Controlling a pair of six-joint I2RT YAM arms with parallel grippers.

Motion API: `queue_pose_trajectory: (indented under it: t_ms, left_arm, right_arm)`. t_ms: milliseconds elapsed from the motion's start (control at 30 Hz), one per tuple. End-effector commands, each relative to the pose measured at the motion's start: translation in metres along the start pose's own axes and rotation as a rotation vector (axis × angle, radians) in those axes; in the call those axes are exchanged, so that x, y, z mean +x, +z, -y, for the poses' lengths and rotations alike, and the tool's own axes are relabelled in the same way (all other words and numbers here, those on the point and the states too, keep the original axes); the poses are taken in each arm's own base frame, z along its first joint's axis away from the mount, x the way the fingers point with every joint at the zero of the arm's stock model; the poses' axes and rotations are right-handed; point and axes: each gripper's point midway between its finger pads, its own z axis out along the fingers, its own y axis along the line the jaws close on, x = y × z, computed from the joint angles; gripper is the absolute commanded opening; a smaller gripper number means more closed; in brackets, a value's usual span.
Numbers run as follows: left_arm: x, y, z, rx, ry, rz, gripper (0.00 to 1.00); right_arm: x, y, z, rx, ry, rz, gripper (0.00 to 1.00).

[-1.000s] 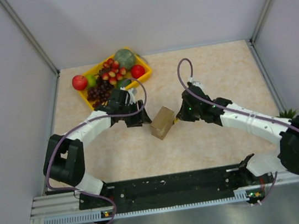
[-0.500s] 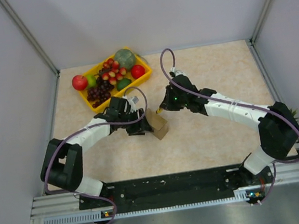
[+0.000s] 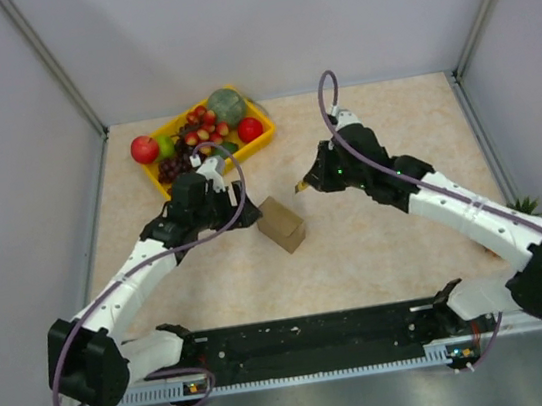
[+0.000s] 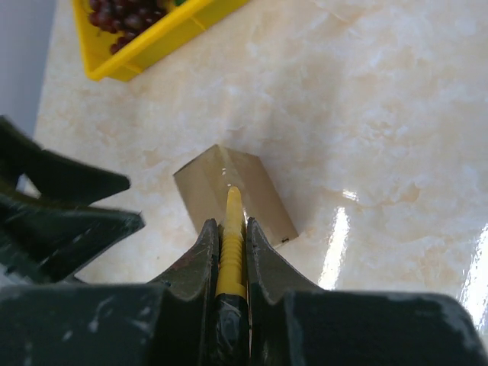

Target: Unpack the express box

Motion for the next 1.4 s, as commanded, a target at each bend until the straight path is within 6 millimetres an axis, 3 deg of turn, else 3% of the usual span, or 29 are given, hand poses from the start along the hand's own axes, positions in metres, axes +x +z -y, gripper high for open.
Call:
queue_pose_trajectory:
  t_ms: [0, 167, 300, 367, 500, 700, 933, 1133, 1367]
  left_arm:
    - [-0.042, 0.006, 0.002, -0.023, 0.041, 0.135, 0.77]
    - [-0.053, 0.032, 0.007, -0.013, 0.041, 0.035, 0.79]
    - [-0.049, 0.048, 0.012, 0.021, 0.034, -0.035, 0.79]
    - [-0.046, 0.053, 0.014, 0.041, 0.029, -0.051, 0.79]
    - [-0.033, 0.059, 0.016, 0.075, -0.011, -0.099, 0.75]
    - [-0.007, 0.066, 0.029, 0.187, -0.121, -0.188, 0.69]
    - [0.015, 0.058, 0.031, 0.227, -0.154, -0.223, 0.68]
    - [0.031, 0.047, 0.036, 0.281, -0.157, -0.237, 0.68]
    - [0.029, 0.043, 0.032, 0.266, -0.100, -0.206, 0.68]
  right_arm:
    - [-0.001, -0.043, -0.024, -0.150, -0.072, 0.011, 0.00]
    - [0.058, -0.057, -0.053, -0.274, -0.216, -0.101, 0.00]
    - [0.096, -0.049, -0.075, -0.311, -0.256, -0.183, 0.00]
    - [0.104, -0.042, -0.080, -0.302, -0.254, -0.178, 0.00]
    - [0.105, -0.023, -0.082, -0.253, -0.216, -0.147, 0.00]
    - [0.102, -0.006, -0.053, -0.082, -0.177, -0.100, 0.00]
    - [0.092, -0.012, -0.013, 0.108, -0.159, -0.036, 0.00]
    - [0.084, -0.019, 0.007, 0.193, -0.149, -0.008, 0.00]
    - [0.076, -0.029, 0.037, 0.259, -0.082, 0.029, 0.00]
